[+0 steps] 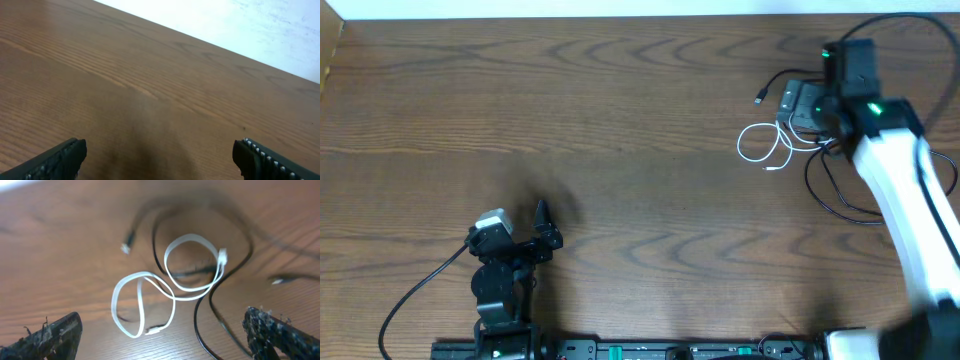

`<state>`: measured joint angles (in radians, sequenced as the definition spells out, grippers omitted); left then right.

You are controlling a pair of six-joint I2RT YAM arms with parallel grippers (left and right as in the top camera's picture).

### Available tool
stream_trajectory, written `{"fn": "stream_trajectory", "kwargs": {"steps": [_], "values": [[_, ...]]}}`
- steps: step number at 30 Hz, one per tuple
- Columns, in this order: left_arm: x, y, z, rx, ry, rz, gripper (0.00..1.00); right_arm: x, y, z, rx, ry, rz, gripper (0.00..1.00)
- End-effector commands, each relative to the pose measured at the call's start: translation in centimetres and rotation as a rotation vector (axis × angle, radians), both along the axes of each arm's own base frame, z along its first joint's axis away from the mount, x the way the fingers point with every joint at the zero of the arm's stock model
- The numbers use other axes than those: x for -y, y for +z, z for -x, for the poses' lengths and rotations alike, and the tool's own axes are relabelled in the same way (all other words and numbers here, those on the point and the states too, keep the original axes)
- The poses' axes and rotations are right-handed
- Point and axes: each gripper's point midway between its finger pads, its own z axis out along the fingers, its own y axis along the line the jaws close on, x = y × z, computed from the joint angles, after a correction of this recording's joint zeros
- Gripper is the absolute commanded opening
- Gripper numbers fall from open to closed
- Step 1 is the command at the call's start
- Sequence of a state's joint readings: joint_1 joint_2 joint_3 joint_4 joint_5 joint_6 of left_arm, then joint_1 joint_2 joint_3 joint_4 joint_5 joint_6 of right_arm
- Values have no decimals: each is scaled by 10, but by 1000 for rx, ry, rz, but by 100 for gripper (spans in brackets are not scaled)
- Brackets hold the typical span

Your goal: Untangle cables

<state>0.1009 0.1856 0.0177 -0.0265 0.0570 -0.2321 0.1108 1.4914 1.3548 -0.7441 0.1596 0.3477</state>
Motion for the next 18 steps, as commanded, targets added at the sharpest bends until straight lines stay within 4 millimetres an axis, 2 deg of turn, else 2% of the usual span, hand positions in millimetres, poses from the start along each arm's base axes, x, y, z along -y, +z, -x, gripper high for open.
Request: {"fn": "stream_trajectory", "kwargs": {"steps": [1,5,8,10,12,15,18], "values": [[2,-16,4,-55,-8,5,98,8,83,42,236,-15,0,99],[2,-16,4,-55,-8,5,98,24,126,99,406,-54,0,99],[2,-16,4,-55,-8,5,98,39,140,145,479,-103,24,99],[2,-16,4,-55,-8,5,98,43,138,171,480,-108,28,99],[2,-16,4,-55,-8,5,98,44,130,186,469,-108,30,99],[2,-16,4,-55,-8,5,98,45,112,192,444,-107,33,99],[2,-16,4,-55,-8,5,98,45,84,193,431,-108,35,99]]}}
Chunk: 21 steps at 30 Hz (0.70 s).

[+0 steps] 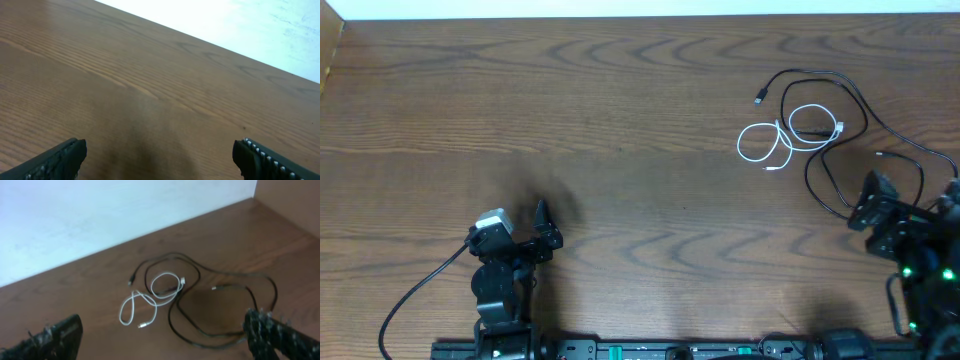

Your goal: Untangle cables

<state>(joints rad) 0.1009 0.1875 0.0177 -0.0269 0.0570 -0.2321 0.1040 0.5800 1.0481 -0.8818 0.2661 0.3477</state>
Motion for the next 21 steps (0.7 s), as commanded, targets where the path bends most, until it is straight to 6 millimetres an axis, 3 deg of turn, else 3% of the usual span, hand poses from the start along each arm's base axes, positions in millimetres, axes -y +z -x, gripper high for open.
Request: {"fn": "stream_trajectory", "kwargs": {"steps": [1,3,6,10,14,21], "values": [[2,-16,4,-53,-8,5,98,5,-37,1,-34,-23,14,99],[2,-16,4,-53,-8,5,98,7,-58,-1,5,-34,9,99],[2,-16,4,-53,-8,5,98,8,-72,-10,134,-38,-1,99],[2,-16,4,-53,-8,5,98,-16,-57,-28,418,132,135,99],[2,-16,4,-53,-8,5,98,-25,-44,-27,650,172,221,99],[2,-16,4,-53,-8,5,98,-22,-73,-22,698,155,223,99]]}}
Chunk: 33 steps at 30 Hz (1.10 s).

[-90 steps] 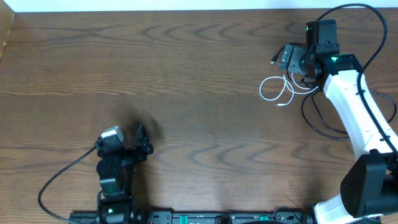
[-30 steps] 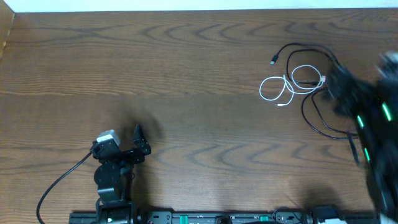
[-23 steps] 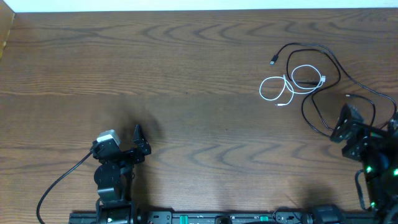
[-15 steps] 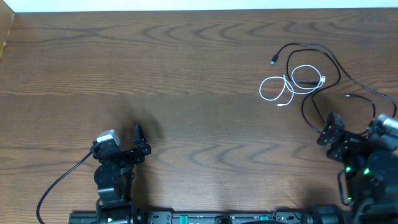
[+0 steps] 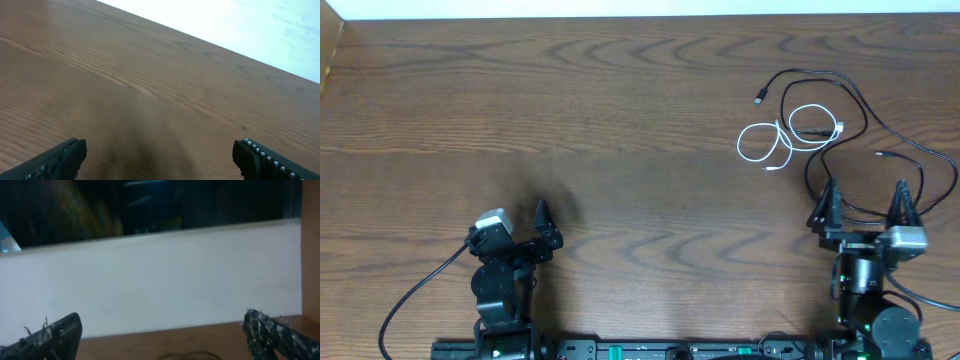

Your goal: Untangle cables

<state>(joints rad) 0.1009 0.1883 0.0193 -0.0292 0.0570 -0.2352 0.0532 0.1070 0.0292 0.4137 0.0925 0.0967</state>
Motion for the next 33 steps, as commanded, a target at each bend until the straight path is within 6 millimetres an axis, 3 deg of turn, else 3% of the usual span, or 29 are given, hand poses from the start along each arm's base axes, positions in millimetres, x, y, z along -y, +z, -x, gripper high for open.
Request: {"fn": "stream_trajectory", "kwargs": {"steps": [1,4,6,11,33], "values": [[2,-16,3,-52,-9,1,98,-2,-12,3,-23,3,38,99],[2,-16,3,-52,-9,1,98,0,-19,2,-51,-3,39,99],[2,-16,3,-52,-9,1,98,3,-36,-3,-121,-14,40,99],[2,-16,3,-52,-9,1,98,2,-109,-7,-422,-7,53,99],[2,-16,3,-52,-9,1,98,0,-107,-8,-414,5,55,99]]}}
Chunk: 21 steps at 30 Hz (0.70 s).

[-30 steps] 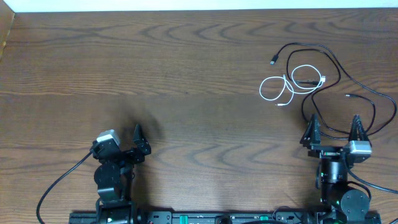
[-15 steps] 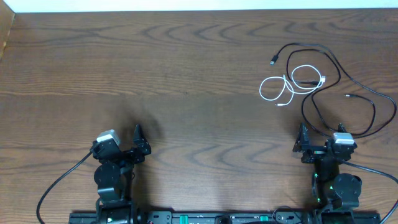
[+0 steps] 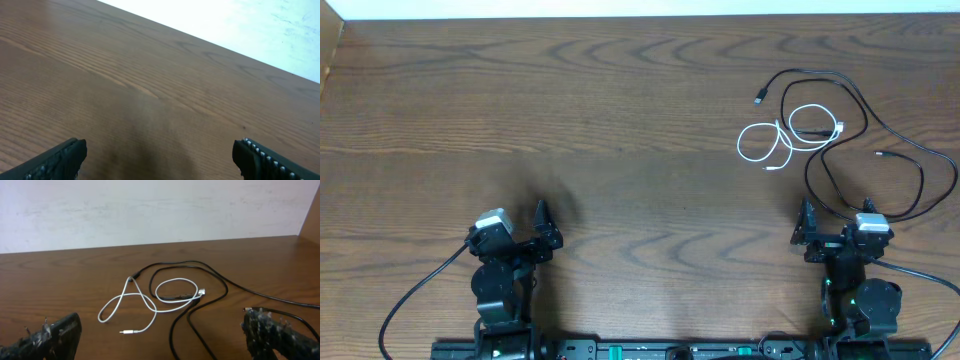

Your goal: Untangle cables

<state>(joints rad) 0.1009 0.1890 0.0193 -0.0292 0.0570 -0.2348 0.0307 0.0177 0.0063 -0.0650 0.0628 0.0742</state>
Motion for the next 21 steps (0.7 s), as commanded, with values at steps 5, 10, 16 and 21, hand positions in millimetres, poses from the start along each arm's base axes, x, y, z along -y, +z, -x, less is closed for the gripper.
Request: {"fn": "stream_trajectory", "kwargs": {"steps": [5,10,16,21], "values": [[2,-16,3,-51,-9,2,98,0,0,0,-2,3,11,99],[2,-16,4,-52,-9,2,98,0,0,0,-2,3,11,99],[2,-16,3,-51,-9,2,98,0,0,0,-2,3,11,99],[2,-16,3,-51,-9,2,98,0,0,0,-2,3,11,99]]}}
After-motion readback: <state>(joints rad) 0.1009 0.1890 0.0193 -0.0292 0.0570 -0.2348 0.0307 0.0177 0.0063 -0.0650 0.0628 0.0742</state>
